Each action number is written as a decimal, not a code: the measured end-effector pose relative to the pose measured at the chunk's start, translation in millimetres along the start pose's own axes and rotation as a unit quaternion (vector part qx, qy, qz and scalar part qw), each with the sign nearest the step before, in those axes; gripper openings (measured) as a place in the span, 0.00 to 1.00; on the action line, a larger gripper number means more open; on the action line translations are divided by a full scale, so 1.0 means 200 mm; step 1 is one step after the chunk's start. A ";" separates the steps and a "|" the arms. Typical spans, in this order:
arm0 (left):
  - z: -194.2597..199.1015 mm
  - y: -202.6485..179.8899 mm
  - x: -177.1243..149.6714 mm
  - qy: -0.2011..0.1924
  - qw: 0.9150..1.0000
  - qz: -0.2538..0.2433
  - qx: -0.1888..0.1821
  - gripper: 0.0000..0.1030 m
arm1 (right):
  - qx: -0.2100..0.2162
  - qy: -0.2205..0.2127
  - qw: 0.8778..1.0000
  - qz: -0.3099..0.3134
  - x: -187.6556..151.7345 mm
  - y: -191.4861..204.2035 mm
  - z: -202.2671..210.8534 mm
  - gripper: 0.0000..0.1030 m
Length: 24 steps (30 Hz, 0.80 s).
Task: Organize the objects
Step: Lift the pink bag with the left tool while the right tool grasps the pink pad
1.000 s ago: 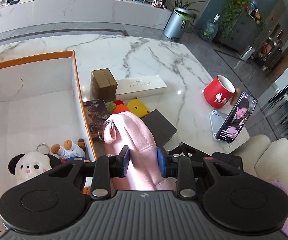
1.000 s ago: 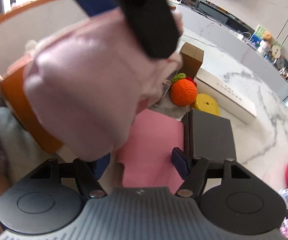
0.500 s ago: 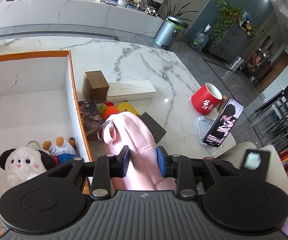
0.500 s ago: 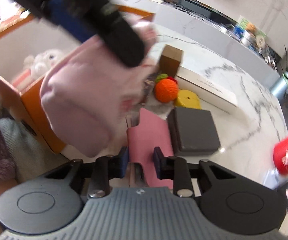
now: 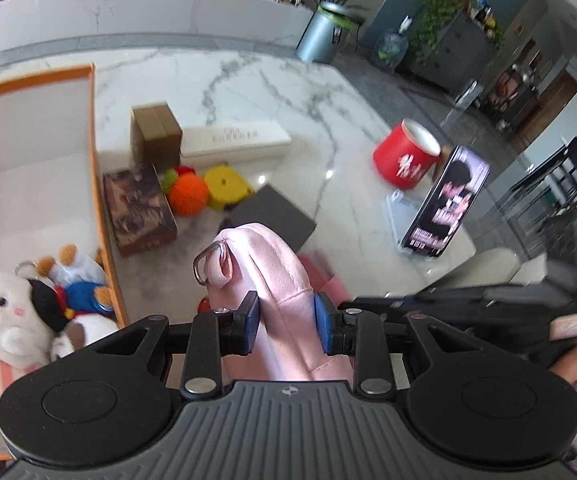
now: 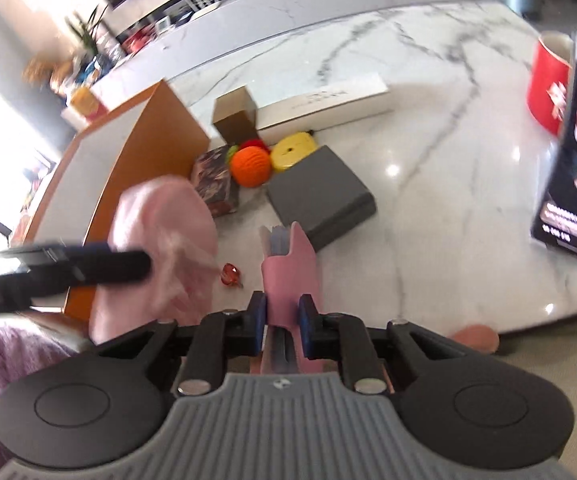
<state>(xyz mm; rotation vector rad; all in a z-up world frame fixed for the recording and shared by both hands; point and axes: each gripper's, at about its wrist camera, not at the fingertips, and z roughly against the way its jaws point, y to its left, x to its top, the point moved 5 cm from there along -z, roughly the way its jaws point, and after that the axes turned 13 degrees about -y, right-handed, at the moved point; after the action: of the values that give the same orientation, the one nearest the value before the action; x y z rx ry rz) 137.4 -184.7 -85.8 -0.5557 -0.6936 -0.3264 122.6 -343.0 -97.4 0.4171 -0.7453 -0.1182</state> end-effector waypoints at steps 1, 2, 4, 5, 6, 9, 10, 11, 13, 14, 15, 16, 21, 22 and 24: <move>-0.02 0.00 -0.01 0.002 1.000 0.003 -0.002 0.33 | 0.001 0.000 1.000 -0.005 0.00 -0.01 0.00 0.17; -0.04 0.01 -0.03 0.003 1.000 0.009 -0.006 0.33 | 0.002 0.001 1.000 -0.008 0.02 -0.02 0.00 0.17; -0.08 0.02 -0.05 0.005 1.000 0.020 -0.016 0.33 | 0.004 0.001 1.000 -0.005 0.01 -0.01 0.01 0.18; -0.10 0.02 -0.06 0.005 1.000 0.024 -0.018 0.33 | 0.003 0.001 1.000 0.000 0.02 -0.02 0.00 0.18; -0.12 0.02 -0.06 0.005 1.000 0.025 -0.017 0.33 | 0.001 0.000 1.000 0.007 0.03 -0.01 0.01 0.18; -0.13 0.02 -0.07 0.005 1.000 0.014 -0.013 0.33 | -0.011 0.001 0.999 0.038 0.03 0.03 -0.02 0.23; -0.13 0.01 -0.08 0.006 1.000 0.014 -0.013 0.33 | -0.021 0.002 0.998 0.051 0.03 0.03 -0.05 0.25; -0.13 0.01 -0.08 0.008 1.000 0.012 -0.012 0.34 | -0.027 0.002 0.998 0.060 0.03 0.04 -0.06 0.26; -0.13 0.01 -0.08 0.016 1.000 0.008 -0.009 0.35 | -0.021 0.004 0.998 0.063 0.03 0.05 -0.09 0.27; -0.13 0.01 -0.08 0.021 1.000 0.006 -0.005 0.37 | -0.017 0.005 0.998 0.057 0.03 0.06 -0.10 0.23; -0.13 0.01 -0.08 0.026 1.000 0.007 0.000 0.37 | -0.018 0.005 0.998 0.057 0.04 0.06 -0.10 0.23; -0.12 0.01 -0.08 0.028 1.000 0.008 0.003 0.37 | -0.019 0.004 0.998 0.060 0.04 0.06 -0.10 0.23; -0.11 0.03 -0.10 0.049 0.999 0.006 0.006 0.44 | -0.018 0.008 0.999 0.047 0.04 0.05 -0.11 0.24; -0.11 0.03 -0.10 0.050 0.999 0.005 0.007 0.44 | -0.017 0.010 0.999 0.042 0.05 0.04 -0.11 0.25; -0.11 0.03 -0.11 0.048 0.999 0.004 0.008 0.44 | -0.016 0.013 0.999 0.032 0.04 0.04 -0.13 0.27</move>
<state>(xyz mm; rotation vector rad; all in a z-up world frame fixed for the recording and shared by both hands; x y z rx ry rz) 136.2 -189.5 -116.3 -0.5246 -0.6001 -0.3389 146.0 -330.0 -105.2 0.3632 -0.7288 -0.0644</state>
